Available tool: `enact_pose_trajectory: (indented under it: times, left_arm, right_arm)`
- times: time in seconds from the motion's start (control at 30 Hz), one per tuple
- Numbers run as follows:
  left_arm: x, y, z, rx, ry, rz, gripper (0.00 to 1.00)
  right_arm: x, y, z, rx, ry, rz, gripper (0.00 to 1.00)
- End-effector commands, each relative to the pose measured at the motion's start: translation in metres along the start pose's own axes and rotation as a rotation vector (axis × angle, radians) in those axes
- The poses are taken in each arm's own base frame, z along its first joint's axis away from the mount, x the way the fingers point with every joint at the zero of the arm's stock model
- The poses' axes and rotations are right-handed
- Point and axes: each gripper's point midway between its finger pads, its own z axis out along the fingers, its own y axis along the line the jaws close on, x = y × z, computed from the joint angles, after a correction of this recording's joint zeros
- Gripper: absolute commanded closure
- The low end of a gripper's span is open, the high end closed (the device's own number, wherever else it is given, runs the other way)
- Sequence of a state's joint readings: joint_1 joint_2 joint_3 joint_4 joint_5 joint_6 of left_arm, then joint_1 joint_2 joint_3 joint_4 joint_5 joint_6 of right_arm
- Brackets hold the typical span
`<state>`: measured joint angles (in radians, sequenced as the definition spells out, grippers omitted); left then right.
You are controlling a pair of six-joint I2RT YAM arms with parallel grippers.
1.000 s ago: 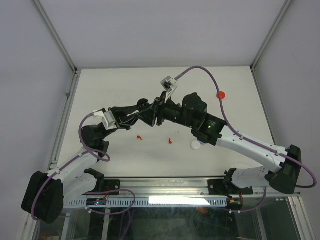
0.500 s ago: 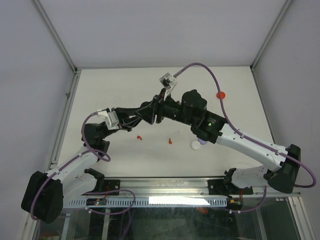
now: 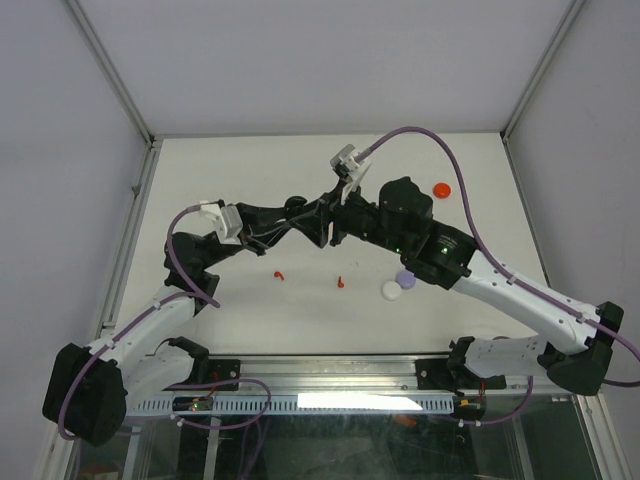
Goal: Insert the wireless bluetooth earbuds into the charging case
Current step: Place the earbud in the charging case, then close the charging case.
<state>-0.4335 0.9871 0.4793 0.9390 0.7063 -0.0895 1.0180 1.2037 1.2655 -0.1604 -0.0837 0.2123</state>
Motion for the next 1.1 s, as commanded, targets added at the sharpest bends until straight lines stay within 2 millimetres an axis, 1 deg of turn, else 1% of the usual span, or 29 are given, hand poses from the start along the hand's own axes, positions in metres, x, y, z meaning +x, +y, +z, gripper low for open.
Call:
enact_pose_trajectory:
  times: [0.0, 0.13, 0.27, 0.33, 0.4, 0.47, 0.6, 0.77, 0.9, 1.07]
  left_arm:
    - [-0.008, 0.004, 0.008, -0.006, 0.006, -0.005, 1.00]
    - [-0.001, 0.010, 0.011, -0.026, 0.061, -0.010, 1.00]
    - [0.006, 0.014, 0.012, -0.052, 0.111, 0.014, 1.00]
    - [0.008, 0.015, 0.012, -0.066, 0.124, 0.036, 1.00]
    - [0.011, 0.016, 0.012, -0.072, 0.140, 0.057, 1.00]
    - [0.014, 0.015, 0.013, -0.073, 0.160, 0.067, 1.00]
    - [0.015, 0.010, 0.014, -0.063, 0.163, 0.082, 1.00]
    - [0.013, 0.007, 0.015, -0.056, 0.155, 0.098, 1.00]
    - [0.011, 0.005, 0.015, -0.050, 0.150, 0.104, 1.00]
    - [0.007, 0.000, 0.014, -0.036, 0.127, 0.116, 1.00]
  right_arm:
    - [-0.038, -0.011, -0.022, 0.085, -0.082, -0.117, 0.53]
    - [-0.037, -0.027, -0.018, 0.172, -0.062, -0.136, 0.53]
    - [-0.032, -0.043, -0.009, 0.257, -0.041, -0.137, 0.46]
    - [-0.030, -0.050, -0.005, 0.294, -0.038, -0.129, 0.41]
    - [-0.028, -0.052, -0.001, 0.305, -0.036, -0.124, 0.35]
    - [-0.028, -0.054, 0.004, 0.312, -0.038, -0.114, 0.33]
    - [-0.025, -0.059, 0.010, 0.339, -0.035, -0.105, 0.30]
    - [-0.017, -0.066, 0.014, 0.373, -0.012, -0.102, 0.29]
    - [-0.013, -0.071, 0.013, 0.397, 0.001, -0.106, 0.29]
    - [-0.012, -0.077, 0.008, 0.431, -0.002, -0.107, 0.29]
